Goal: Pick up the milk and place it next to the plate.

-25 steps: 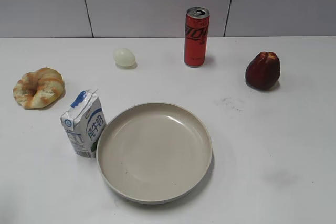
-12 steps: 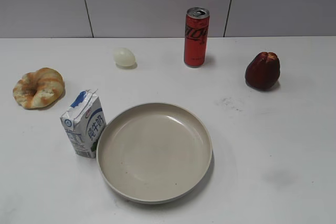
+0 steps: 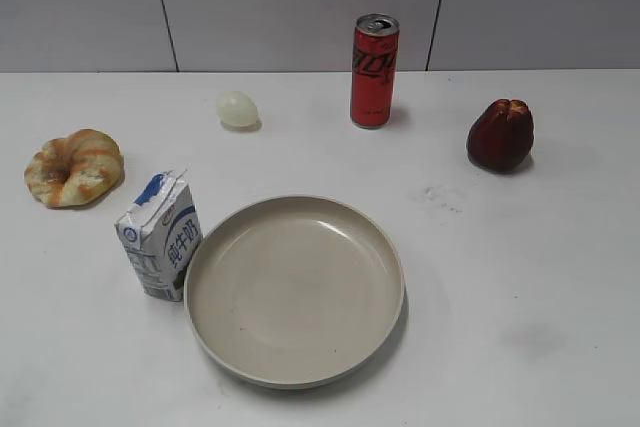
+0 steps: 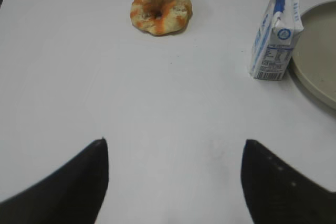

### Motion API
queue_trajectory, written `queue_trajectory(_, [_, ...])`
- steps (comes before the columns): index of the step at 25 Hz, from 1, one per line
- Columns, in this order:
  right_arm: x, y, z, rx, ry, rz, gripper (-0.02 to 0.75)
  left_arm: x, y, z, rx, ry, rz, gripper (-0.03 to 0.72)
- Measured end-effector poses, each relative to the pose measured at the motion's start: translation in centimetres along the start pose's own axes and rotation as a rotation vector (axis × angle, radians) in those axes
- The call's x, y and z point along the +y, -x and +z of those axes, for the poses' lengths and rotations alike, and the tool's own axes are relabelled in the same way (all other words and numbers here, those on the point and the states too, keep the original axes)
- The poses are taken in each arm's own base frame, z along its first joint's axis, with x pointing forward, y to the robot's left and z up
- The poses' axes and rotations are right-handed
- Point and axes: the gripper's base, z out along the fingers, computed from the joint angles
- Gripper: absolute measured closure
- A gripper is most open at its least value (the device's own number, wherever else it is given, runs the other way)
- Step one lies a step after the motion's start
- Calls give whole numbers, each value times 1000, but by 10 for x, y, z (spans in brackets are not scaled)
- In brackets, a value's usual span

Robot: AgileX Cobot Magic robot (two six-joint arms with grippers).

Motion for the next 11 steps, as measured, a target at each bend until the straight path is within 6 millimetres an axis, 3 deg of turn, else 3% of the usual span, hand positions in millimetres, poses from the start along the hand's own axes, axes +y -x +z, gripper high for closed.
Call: queue_trajectory(11, [0, 0, 0, 0, 0, 0, 272, -2, -10, -14, -115, 108, -58, 107])
